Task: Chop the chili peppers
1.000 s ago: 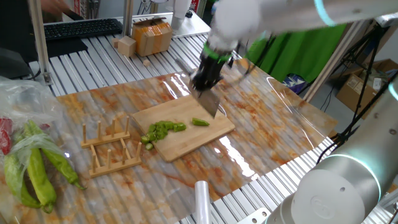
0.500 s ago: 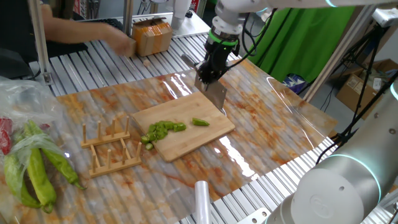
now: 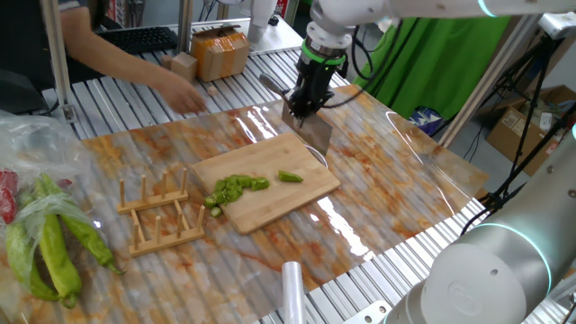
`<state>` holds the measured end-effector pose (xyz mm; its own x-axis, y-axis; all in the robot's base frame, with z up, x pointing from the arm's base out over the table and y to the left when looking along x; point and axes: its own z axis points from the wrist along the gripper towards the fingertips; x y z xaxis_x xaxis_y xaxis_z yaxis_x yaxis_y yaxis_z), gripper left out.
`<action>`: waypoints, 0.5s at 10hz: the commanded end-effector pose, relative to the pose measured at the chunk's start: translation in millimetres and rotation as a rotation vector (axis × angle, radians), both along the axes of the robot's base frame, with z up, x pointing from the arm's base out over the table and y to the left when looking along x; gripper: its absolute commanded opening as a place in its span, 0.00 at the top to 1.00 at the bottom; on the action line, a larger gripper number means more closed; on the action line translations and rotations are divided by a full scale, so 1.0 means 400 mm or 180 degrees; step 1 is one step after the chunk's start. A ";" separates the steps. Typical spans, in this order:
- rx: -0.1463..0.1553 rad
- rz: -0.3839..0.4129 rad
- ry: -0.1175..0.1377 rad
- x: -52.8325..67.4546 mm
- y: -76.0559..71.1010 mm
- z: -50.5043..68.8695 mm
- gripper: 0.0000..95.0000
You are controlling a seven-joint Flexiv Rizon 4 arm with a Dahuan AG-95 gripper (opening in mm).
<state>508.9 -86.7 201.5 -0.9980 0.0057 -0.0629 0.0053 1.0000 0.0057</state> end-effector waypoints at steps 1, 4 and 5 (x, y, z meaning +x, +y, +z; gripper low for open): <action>0.0064 0.0077 0.0062 0.014 0.014 0.016 1.00; 0.0449 0.0159 0.0132 0.022 0.020 0.031 1.00; 0.0567 0.0230 0.0099 0.023 0.017 0.038 1.00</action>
